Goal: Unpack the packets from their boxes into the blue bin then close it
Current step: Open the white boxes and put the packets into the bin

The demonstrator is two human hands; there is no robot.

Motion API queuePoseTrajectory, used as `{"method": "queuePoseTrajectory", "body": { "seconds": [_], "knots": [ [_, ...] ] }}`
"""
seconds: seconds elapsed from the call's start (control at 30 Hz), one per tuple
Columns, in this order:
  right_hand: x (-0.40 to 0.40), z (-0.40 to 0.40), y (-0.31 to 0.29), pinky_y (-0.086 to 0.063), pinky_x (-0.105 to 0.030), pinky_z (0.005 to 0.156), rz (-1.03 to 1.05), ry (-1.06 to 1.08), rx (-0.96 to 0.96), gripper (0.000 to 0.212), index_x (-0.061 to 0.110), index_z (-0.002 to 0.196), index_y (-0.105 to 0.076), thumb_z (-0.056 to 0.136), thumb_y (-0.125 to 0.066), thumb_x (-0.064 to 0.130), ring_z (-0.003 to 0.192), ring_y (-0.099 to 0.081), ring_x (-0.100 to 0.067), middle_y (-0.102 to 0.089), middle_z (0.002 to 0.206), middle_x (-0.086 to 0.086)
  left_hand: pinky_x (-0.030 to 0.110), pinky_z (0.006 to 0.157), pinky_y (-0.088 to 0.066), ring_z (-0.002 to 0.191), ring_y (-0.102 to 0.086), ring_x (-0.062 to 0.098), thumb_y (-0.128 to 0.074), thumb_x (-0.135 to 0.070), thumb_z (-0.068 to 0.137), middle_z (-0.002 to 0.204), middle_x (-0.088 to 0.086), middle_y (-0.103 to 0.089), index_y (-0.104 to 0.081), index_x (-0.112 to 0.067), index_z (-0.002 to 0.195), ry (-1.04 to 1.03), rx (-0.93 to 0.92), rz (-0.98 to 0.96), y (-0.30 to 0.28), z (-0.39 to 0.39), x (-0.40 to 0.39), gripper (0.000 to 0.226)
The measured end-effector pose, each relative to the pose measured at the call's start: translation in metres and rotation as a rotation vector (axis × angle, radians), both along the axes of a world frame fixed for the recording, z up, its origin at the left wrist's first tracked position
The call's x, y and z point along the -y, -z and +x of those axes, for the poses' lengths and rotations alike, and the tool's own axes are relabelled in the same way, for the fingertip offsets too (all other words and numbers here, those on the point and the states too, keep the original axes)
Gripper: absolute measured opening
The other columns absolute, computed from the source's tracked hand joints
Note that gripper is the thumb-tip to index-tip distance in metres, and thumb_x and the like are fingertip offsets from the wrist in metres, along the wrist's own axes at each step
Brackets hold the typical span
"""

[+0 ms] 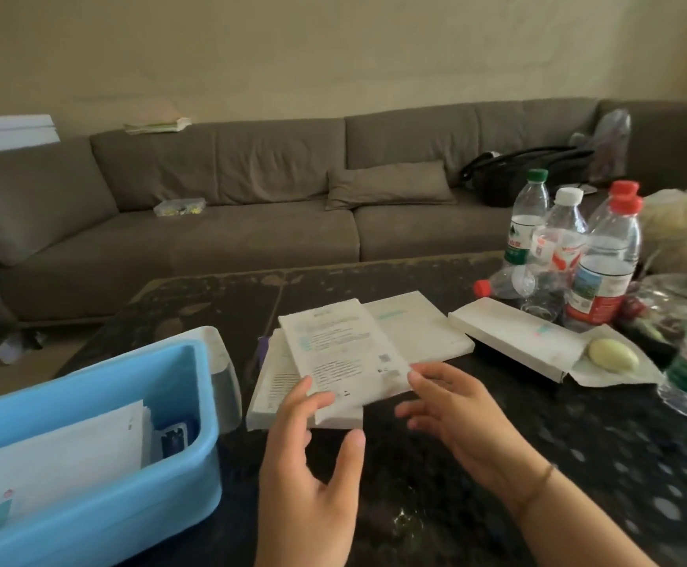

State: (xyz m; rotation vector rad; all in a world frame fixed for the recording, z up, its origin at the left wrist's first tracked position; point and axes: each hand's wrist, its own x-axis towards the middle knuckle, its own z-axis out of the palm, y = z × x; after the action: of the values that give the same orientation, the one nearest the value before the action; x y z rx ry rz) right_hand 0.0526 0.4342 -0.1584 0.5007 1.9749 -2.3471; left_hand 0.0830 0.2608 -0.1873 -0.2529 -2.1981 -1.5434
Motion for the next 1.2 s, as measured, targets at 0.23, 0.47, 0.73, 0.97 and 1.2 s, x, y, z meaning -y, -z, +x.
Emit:
{"method": "queuePoseTrajectory", "body": {
  "seconds": [0.23, 0.47, 0.73, 0.97, 1.2],
  "knots": [
    [-0.064, -0.014, 0.016, -0.048, -0.038, 0.096, 1.199, 0.402, -0.009, 0.052, 0.029, 0.130, -0.053, 0.083, -0.073, 0.038, 0.126, -0.048, -0.021, -0.054, 0.135, 0.004, 0.005, 0.087, -0.046, 0.122, -0.047, -0.014, -0.065, -0.051, 0.073, 0.132, -0.022, -0.056, -0.066, -0.021, 0.100, -0.032, -0.086, 0.022, 0.005, -0.019, -0.006, 0.040],
    [-0.147, -0.026, 0.049, -0.010, -0.055, 0.120, 1.662, 0.321, 0.285, 0.052, 0.032, 0.140, -0.044, 0.090, -0.059, 0.038, 0.151, -0.007, -0.029, -0.037, 0.155, 0.005, 0.021, 0.085, -0.056, 0.124, -0.057, 0.008, -0.064, -0.047, 0.071, 0.128, -0.022, -0.062, -0.064, -0.037, 0.092, 0.025, -0.151, 0.050, 0.007, -0.014, -0.014, 0.023],
    [-0.145, -0.016, 0.046, -0.041, -0.061, 0.100, 1.603, 0.533, -0.084, 0.037, 0.013, 0.114, -0.070, 0.079, -0.068, 0.001, 0.108, -0.065, -0.038, -0.072, 0.114, -0.014, 0.021, 0.082, -0.057, 0.109, -0.065, 0.007, -0.064, -0.034, 0.079, 0.122, -0.016, -0.065, -0.064, -0.031, 0.097, 0.113, -0.291, -0.012, -0.001, -0.005, -0.015, 0.018],
    [-0.118, 0.053, -0.019, -0.048, -0.018, 0.067, 1.119, 0.790, -0.588, 0.016, 0.012, 0.097, -0.064, 0.091, -0.064, 0.027, 0.071, -0.059, -0.024, -0.065, 0.080, -0.005, 0.026, 0.087, -0.057, 0.117, -0.063, 0.022, -0.069, -0.035, 0.076, 0.122, -0.007, -0.067, -0.067, -0.024, 0.105, 0.187, -0.210, 0.146, -0.014, 0.014, -0.011, 0.031],
    [-0.068, 0.114, -0.067, -0.060, -0.042, 0.056, 0.457, 0.298, -0.222, 0.020, 0.024, 0.094, -0.071, 0.093, -0.056, 0.038, 0.066, -0.075, -0.022, -0.077, 0.079, -0.001, 0.046, 0.102, -0.048, 0.113, -0.067, 0.015, -0.097, -0.046, 0.029, 0.126, -0.005, -0.068, -0.060, -0.033, 0.121, 0.510, 0.591, 0.608, -0.034, 0.046, -0.016, 0.101]
  ]
}}
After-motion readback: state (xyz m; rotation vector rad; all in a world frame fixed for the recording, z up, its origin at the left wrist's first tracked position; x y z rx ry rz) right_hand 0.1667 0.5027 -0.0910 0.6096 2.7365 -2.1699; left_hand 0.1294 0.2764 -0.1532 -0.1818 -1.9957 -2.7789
